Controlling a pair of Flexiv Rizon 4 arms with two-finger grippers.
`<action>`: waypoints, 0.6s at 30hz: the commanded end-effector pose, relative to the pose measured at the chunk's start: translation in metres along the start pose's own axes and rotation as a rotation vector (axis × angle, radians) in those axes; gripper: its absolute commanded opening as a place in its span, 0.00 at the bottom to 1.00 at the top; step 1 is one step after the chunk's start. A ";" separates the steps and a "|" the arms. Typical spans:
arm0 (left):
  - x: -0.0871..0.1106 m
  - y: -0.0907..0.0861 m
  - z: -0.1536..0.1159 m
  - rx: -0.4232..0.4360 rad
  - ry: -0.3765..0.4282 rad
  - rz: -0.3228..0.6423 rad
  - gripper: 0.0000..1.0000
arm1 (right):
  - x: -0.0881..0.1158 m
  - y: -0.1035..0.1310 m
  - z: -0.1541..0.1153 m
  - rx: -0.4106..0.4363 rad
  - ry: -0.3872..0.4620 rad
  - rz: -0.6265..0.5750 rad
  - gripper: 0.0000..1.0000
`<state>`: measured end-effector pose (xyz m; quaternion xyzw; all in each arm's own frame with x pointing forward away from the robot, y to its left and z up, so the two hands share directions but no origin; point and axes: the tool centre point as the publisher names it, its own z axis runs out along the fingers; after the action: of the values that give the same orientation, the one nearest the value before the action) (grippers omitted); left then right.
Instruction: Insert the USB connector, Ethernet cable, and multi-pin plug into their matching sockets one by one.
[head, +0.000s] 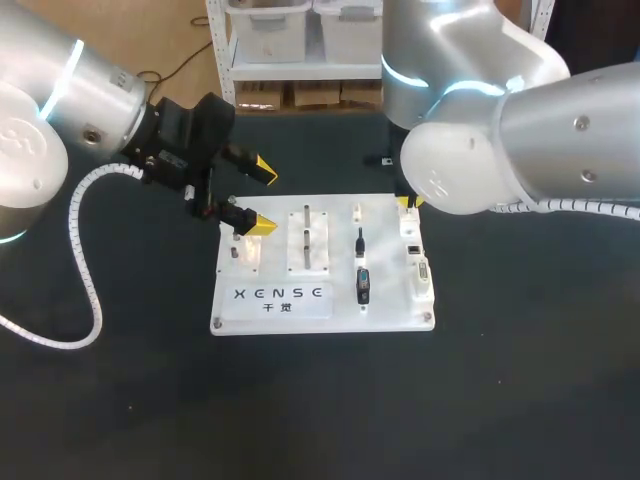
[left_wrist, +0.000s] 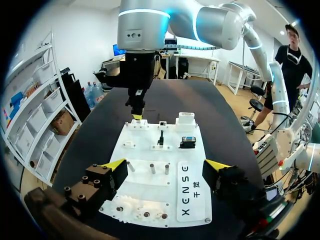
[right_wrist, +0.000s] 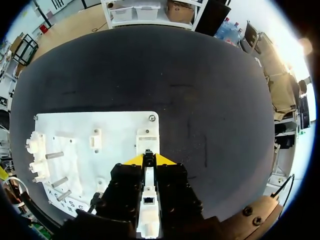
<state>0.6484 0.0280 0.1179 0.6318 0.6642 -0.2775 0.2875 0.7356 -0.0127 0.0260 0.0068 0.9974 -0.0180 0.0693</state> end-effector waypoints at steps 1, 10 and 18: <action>0.001 0.001 0.001 0.001 -0.001 0.001 1.00 | 0.003 -0.004 0.009 0.000 -0.011 -0.009 0.00; 0.001 0.001 0.001 0.001 -0.001 0.001 1.00 | 0.001 -0.003 0.010 -0.002 -0.013 -0.006 0.00; 0.001 0.001 0.001 0.001 -0.001 0.001 1.00 | 0.008 -0.001 0.012 -0.004 0.001 0.000 0.00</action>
<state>0.6484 0.0279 0.1179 0.6318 0.6642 -0.2775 0.2875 0.7332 -0.0119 0.0180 0.0058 0.9976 -0.0159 0.0678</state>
